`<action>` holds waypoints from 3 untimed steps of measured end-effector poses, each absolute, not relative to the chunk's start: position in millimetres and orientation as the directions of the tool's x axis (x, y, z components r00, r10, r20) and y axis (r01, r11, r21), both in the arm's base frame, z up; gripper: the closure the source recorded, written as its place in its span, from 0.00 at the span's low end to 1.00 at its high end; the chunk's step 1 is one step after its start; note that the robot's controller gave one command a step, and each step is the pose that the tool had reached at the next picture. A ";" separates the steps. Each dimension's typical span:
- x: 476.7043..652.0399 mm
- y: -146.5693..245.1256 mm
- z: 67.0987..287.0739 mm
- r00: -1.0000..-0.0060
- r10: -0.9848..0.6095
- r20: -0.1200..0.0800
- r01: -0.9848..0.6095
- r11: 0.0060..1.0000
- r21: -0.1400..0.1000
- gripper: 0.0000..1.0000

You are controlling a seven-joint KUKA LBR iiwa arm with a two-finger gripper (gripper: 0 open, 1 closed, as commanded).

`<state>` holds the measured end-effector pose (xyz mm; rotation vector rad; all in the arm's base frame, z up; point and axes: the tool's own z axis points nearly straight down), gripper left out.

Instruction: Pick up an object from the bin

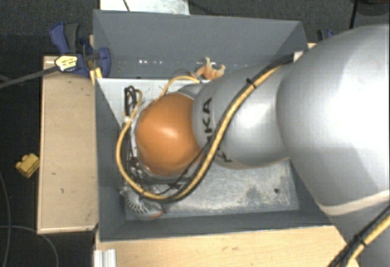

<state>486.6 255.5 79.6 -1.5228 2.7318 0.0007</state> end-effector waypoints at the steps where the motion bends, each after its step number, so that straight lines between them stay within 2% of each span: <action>1: 485.4 255.5 79.7 -0.512 -0.859 -0.014 -0.859 0.512 -0.008 1.00; 2: 485.3 255.9 80.8 -0.505 -0.863 -0.015 -0.863 0.505 -0.009 1.00; 3: 487.5 256.4 163.6 -0.517 -0.856 -0.007 -0.856 0.517 -0.004 1.00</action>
Offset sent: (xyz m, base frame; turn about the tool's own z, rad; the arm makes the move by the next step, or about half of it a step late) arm 0.0001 0.0000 0.0010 0.0000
